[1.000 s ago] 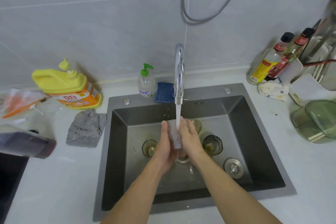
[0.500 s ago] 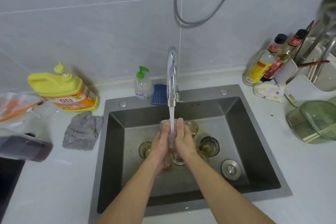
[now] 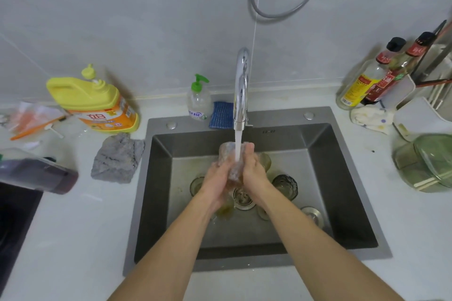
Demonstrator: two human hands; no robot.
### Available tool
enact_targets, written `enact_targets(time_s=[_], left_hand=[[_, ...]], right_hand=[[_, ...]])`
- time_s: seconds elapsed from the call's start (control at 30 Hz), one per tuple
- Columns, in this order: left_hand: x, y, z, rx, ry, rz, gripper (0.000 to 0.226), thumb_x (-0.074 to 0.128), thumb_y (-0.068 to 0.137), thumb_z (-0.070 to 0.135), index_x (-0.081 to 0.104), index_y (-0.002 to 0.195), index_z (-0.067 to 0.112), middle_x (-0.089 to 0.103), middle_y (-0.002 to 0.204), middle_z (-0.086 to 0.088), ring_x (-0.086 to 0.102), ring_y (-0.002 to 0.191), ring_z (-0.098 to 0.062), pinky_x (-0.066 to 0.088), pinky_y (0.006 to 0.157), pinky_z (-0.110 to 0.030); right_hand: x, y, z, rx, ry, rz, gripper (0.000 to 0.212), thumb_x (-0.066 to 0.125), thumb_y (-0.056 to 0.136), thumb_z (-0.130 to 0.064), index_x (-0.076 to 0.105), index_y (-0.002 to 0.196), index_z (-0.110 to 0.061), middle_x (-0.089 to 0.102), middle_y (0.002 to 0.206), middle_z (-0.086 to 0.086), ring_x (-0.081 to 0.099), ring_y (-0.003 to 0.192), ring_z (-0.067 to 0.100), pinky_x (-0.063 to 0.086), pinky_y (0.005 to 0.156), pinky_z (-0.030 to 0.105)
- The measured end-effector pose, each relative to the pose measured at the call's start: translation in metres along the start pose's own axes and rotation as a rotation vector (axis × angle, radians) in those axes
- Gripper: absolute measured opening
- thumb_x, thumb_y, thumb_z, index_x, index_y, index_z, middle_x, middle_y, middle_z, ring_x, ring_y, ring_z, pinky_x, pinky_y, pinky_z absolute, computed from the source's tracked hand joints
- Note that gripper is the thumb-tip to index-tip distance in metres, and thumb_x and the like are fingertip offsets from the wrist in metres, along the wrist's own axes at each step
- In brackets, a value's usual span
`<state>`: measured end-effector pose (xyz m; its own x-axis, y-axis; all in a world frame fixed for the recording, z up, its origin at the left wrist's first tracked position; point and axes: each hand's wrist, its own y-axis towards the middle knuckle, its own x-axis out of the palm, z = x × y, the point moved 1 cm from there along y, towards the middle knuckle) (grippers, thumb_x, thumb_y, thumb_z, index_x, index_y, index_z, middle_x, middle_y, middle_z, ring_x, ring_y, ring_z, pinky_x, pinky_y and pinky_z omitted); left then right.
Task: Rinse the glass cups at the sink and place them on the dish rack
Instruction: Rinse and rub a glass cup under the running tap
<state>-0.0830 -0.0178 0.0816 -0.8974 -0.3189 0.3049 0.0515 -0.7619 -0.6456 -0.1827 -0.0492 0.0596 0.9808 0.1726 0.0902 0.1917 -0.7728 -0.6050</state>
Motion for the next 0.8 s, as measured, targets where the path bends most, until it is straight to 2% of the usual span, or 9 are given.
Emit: enact_targets(time_s=[0.1,0.2,0.27,0.33,0.43,0.57,0.63,0.7,0.8], left_hand=[[-0.006,0.003,0.001,-0.025,-0.026,0.029,0.074,0.076,0.083,0.06,0.061,0.138,0.011,0.076,0.123,-0.015,0.076,0.11,-0.032,0.06,0.092,-0.05],[-0.015,0.005,-0.001,-0.087,-0.085,-0.039,0.05,0.058,0.102,0.052,0.069,0.131,0.013,0.075,0.124,-0.017,0.075,0.111,-0.031,0.052,0.109,-0.052],[-0.015,0.004,0.001,-0.126,-0.154,-0.056,0.049,0.059,0.102,0.051,0.07,0.129,0.012,0.076,0.123,-0.017,0.075,0.106,-0.03,0.052,0.108,-0.052],[-0.01,0.003,0.004,-0.133,-0.189,-0.04,0.045,0.06,0.102,0.048,0.073,0.121,0.009,0.078,0.117,-0.018,0.077,0.095,-0.028,0.056,0.1,-0.049],[-0.001,0.006,0.002,-0.103,-0.171,0.02,0.039,0.063,0.101,0.044,0.077,0.107,0.007,0.08,0.104,-0.019,0.08,0.084,-0.027,0.06,0.087,-0.045],[-0.002,0.006,-0.002,-0.111,-0.133,0.017,0.049,0.055,0.104,0.05,0.078,0.11,0.008,0.079,0.109,-0.021,0.08,0.092,-0.03,0.063,0.077,-0.042],[-0.007,0.006,-0.004,-0.147,-0.173,0.03,0.055,0.054,0.103,0.055,0.076,0.116,0.006,0.078,0.112,-0.021,0.079,0.095,-0.031,0.062,0.085,-0.043],[-0.008,0.007,-0.008,-0.18,-0.209,0.036,0.061,0.051,0.103,0.059,0.074,0.121,0.005,0.077,0.116,-0.022,0.077,0.105,-0.032,0.059,0.098,-0.045],[-0.007,0.008,-0.016,-0.179,-0.239,0.031,0.069,0.043,0.105,0.062,0.077,0.114,0.003,0.077,0.115,-0.021,0.074,0.112,-0.03,0.051,0.109,-0.044]], right_hand=[[-0.01,-0.004,0.004,-0.038,-0.146,-0.169,0.076,0.041,0.098,-0.071,0.015,0.162,-0.04,0.041,0.158,-0.009,0.036,0.149,0.022,0.032,0.123,0.053],[-0.032,-0.002,-0.002,-0.037,-0.037,-0.27,0.057,0.071,0.096,-0.038,0.044,0.145,-0.028,0.065,0.139,0.004,0.064,0.128,0.029,0.05,0.109,0.054],[-0.036,0.0,-0.008,-0.075,-0.067,-0.232,0.034,0.08,0.09,-0.031,0.059,0.113,-0.016,0.073,0.121,0.013,0.073,0.109,0.027,0.059,0.098,0.05],[-0.032,0.001,-0.01,-0.126,-0.204,-0.079,0.03,0.081,0.089,-0.035,0.059,0.089,-0.014,0.076,0.102,0.014,0.074,0.092,0.026,0.062,0.086,0.042],[-0.023,0.0,-0.013,-0.217,-0.421,0.099,0.039,0.067,0.098,-0.043,0.065,0.077,-0.01,0.071,0.079,0.01,0.062,0.074,0.019,0.054,0.074,0.036],[-0.039,-0.014,-0.024,-0.161,-0.58,-0.177,0.037,0.061,0.096,-0.058,0.081,0.1,-0.027,0.079,0.092,-0.011,0.074,0.084,0.004,0.053,0.079,0.017],[-0.051,-0.015,-0.022,-0.143,-0.672,-0.307,0.048,0.065,0.084,-0.073,0.082,0.097,-0.03,0.079,0.086,-0.009,0.071,0.072,0.011,0.053,0.08,0.024],[-0.052,-0.014,-0.02,-0.159,-0.695,-0.298,0.057,0.065,0.08,-0.077,0.08,0.088,-0.022,0.076,0.074,-0.005,0.06,0.056,0.012,0.053,0.076,0.03],[-0.038,-0.014,-0.02,-0.211,-0.691,-0.256,0.052,0.058,0.091,-0.07,0.081,0.102,-0.025,0.08,0.095,-0.011,0.074,0.086,0.002,0.056,0.098,0.036]])
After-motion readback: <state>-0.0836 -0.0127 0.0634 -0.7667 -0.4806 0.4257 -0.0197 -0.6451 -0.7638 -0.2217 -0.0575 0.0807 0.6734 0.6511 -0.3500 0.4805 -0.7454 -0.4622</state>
